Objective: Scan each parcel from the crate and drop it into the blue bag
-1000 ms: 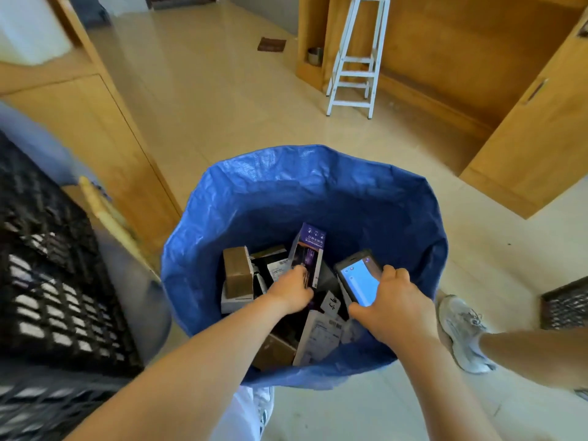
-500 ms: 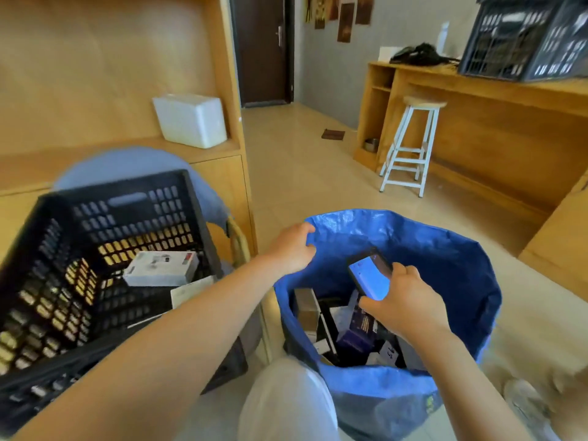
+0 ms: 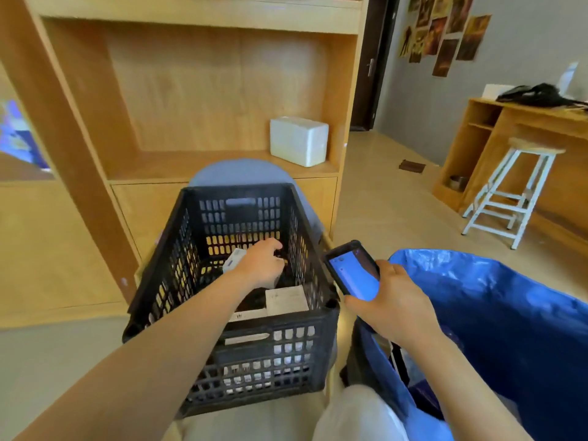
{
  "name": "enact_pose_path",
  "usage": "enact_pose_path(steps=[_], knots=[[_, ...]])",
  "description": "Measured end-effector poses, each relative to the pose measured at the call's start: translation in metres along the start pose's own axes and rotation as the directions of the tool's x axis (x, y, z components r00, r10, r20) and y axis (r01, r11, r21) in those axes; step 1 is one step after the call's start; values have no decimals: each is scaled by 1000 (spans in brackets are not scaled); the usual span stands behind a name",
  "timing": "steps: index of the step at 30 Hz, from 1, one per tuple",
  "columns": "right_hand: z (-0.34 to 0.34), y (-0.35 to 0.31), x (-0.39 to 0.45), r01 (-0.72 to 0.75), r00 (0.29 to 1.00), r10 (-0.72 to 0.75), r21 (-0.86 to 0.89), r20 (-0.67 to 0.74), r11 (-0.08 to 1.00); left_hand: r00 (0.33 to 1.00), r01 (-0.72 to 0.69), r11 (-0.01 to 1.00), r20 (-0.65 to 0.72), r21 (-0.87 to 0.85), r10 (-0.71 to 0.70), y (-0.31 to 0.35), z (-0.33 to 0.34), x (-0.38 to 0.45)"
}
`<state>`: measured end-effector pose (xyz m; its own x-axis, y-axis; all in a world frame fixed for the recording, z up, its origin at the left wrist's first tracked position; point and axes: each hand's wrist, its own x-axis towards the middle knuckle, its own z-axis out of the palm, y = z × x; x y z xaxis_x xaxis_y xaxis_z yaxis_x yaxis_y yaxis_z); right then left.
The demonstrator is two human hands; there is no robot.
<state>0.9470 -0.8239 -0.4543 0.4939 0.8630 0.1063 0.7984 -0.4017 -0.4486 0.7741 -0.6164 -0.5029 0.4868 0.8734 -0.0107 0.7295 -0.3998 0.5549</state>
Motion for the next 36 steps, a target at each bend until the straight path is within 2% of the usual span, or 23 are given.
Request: enact_pose_path(steps=[3,5,9,14,23,28,33,36], knots=[[15,-14,7,32,999,-32,5,18,999,995,71,997,69,42,-74,-38,7,1],[23,-18,10,44,998,-45,11,36,999,970,129,988,197,83,-144,-53,11,2],[36,-24,12,51,996,-53,34,74,998,849,132,948,461,290,-259,-81,16,14],[44,-26,12,58,994,-62,49,87,997,743,169,889,537,426,-399,-105,22,24],[48,-25,12,77,984,-78,15,162,997,598,297,904,678,307,-427,-137,36,26],[47,-25,10,82,984,-83,16,159,997,640,388,905,655,176,-402,-132,30,26],[47,-25,7,106,980,-107,15,168,994,632,499,867,684,1,-364,-137,25,18],[46,-25,7,100,979,-102,20,175,995,597,521,853,731,-39,-331,-141,21,14]])
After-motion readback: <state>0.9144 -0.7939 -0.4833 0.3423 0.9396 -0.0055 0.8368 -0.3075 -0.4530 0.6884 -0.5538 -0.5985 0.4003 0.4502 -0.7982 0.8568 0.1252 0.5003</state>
